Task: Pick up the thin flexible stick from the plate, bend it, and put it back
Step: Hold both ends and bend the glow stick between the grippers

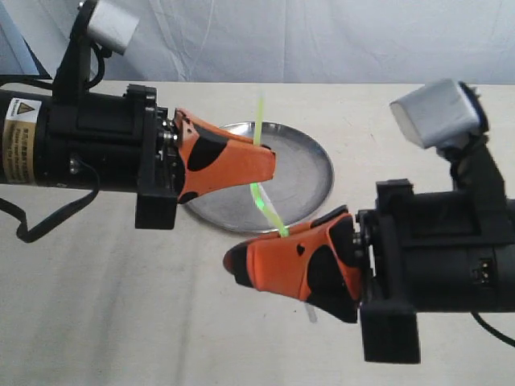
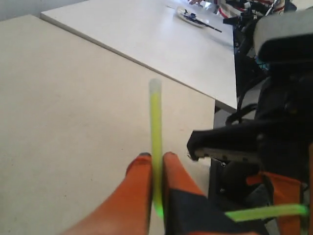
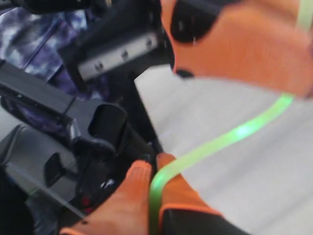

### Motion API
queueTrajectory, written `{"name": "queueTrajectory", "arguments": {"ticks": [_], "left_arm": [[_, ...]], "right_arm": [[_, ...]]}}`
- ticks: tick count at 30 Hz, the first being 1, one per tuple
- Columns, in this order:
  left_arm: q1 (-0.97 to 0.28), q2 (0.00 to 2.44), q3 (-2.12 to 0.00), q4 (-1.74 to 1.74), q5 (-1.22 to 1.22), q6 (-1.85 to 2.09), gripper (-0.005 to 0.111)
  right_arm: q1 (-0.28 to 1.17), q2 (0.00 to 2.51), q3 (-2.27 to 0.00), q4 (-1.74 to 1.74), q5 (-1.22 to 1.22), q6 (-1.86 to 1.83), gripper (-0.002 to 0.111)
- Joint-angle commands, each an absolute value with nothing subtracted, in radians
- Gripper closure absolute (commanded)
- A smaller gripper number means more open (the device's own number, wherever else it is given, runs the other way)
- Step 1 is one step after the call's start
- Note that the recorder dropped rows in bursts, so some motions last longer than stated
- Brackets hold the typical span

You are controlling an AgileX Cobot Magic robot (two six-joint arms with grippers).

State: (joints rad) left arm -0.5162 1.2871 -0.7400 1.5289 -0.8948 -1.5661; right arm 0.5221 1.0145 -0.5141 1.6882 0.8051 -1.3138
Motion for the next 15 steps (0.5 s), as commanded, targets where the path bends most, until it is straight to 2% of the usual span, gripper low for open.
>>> {"name": "queueTrajectory", "arguments": {"ticks": [1, 5, 10, 15], "left_arm": [[-0.521, 1.291, -0.734, 1.638, -0.880, -1.571, 0.107], [-0.521, 1.291, -0.734, 1.548, -0.928, -1.571, 0.107], [-0.521, 1.291, -0.735, 1.304, -0.987, -1.520, 0.107], [-0.521, 1.291, -0.735, 1.066, -1.078, -1.419, 0.107]], "right_arm": [[0.520, 0.905, -0.542, 1.731, 0.650, -1.307, 0.109], [0.520, 0.855, -0.542, 1.587, 0.522, -1.177, 0.109], [0.520, 0.858, -0.542, 1.343, 0.540, -0.967, 0.109], [0.520, 0.873, -0.542, 1.254, 0.612, -0.895, 0.109]]}}
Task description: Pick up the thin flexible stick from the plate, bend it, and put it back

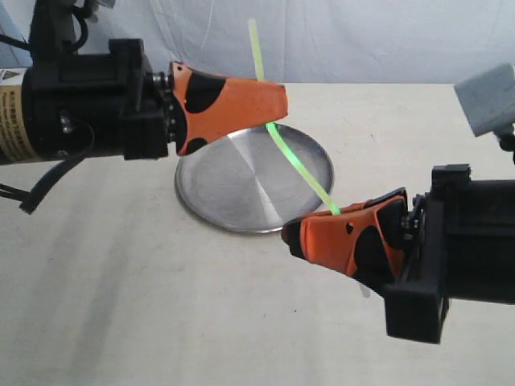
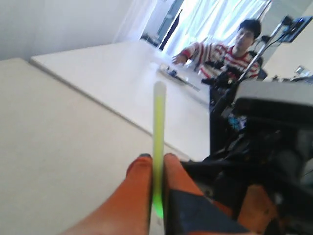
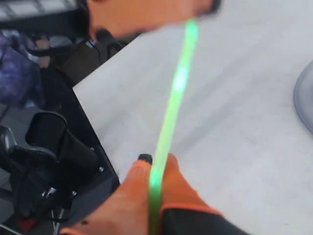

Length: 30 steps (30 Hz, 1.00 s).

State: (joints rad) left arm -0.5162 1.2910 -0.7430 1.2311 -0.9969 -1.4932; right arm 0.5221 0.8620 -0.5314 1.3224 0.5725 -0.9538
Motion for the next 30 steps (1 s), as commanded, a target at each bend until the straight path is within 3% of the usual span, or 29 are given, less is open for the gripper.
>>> {"name": "queueTrajectory", "arguments": {"ticks": [1, 10, 22, 27, 30], "left_arm": [[-0.521, 1.291, -0.735, 1.039, -1.087, -1.406, 0.107], [-0.521, 1.291, -0.735, 1.080, -1.082, -1.401, 0.107], [-0.521, 1.291, -0.735, 1.055, -1.084, -1.405, 0.081], [-0.521, 1.291, -0.735, 1.088, -1.099, -1.411, 0.089], [-0.521, 1.291, -0.735, 1.131, -1.103, -1.411, 0.107]], "right_arm": [[0.520, 0.875, -0.542, 1.253, 0.623, -0.895, 0.109], [0.520, 0.877, -0.542, 1.253, 0.668, -0.895, 0.109], [0.520, 0.877, -0.542, 1.253, 0.746, -0.895, 0.109], [0.520, 0.877, -0.542, 1.253, 0.706, -0.895, 0.109], [0.520, 0.877, -0.542, 1.264, 0.683, -0.895, 0.109]]}}
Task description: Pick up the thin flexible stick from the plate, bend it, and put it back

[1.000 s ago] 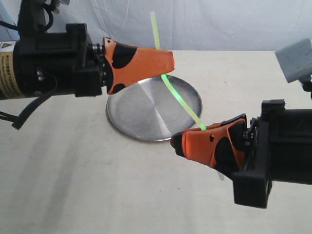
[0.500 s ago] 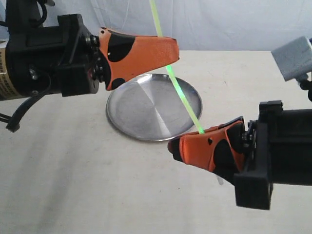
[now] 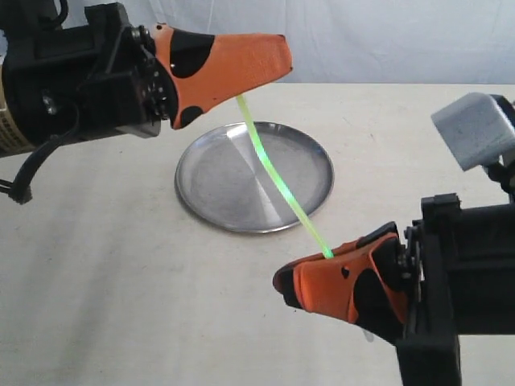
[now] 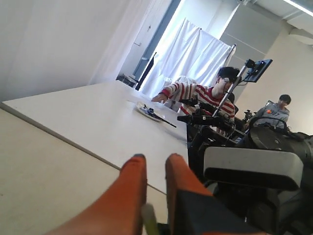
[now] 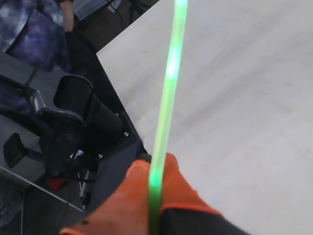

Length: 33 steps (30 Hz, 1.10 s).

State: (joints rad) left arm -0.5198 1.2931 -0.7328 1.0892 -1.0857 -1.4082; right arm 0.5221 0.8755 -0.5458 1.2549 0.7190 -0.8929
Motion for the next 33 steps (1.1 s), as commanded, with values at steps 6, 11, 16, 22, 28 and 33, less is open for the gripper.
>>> {"name": "queueTrajectory", "arguments": {"ticks": [6, 11, 16, 22, 28, 33], "left_arm": [[-0.521, 1.291, -0.735, 1.213, -1.045, -1.411, 0.106], [-0.521, 1.291, -0.735, 1.345, -0.895, -1.409, 0.107], [-0.521, 1.291, -0.735, 1.440, -0.821, -1.423, 0.107], [-0.521, 1.291, -0.735, 1.307, -0.965, -1.454, 0.107], [-0.521, 1.283, -0.759, 1.211, -1.151, -1.456, 0.107], [-0.521, 1.254, -0.768, 1.146, -1.221, -1.457, 0.107]], "right_arm": [[0.520, 0.877, -0.542, 1.303, 0.674, -0.895, 0.109], [0.520, 0.850, -0.543, 1.365, 0.674, -0.923, 0.109], [0.520, 0.796, -0.543, 1.372, 0.658, -0.926, 0.109], [0.520, 0.786, -0.543, 1.309, 0.622, -0.904, 0.109], [0.520, 0.832, -0.543, 1.254, 0.584, -0.860, 0.109], [0.520, 0.934, -0.543, 1.269, 0.616, -0.860, 0.109]]}}
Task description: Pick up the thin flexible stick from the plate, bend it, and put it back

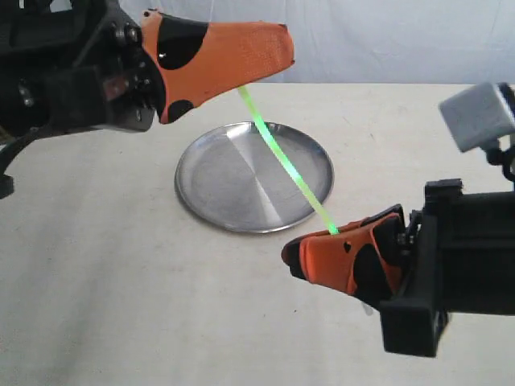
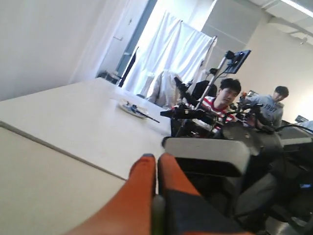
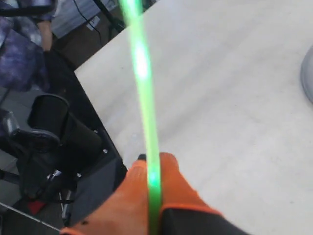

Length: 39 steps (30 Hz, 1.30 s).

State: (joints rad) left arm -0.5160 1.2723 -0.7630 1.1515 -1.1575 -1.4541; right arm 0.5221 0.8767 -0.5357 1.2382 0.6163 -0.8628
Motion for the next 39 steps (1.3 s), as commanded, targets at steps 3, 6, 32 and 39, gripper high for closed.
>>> {"name": "queueTrajectory", "arguments": {"ticks": [3, 6, 32, 39], "left_arm": [[-0.521, 1.254, -0.768, 1.413, -1.029, -1.471, 0.107], [-0.521, 1.254, -0.768, 1.662, -0.921, -1.597, 0.107], [-0.516, 1.157, -0.848, 1.400, -0.929, -1.424, 0.046], [-0.516, 1.071, -0.848, 1.561, -0.832, -1.491, 0.053]], "right_arm": [[0.520, 0.918, -0.543, 1.415, 0.708, -0.968, 0.109], [0.520, 0.835, -0.558, 1.465, 0.647, -1.002, 0.109], [0.520, 1.196, -0.569, 0.970, 0.202, -0.700, 0.109], [0.516, 1.454, -0.695, 0.869, 0.124, -0.709, 0.109]]}}
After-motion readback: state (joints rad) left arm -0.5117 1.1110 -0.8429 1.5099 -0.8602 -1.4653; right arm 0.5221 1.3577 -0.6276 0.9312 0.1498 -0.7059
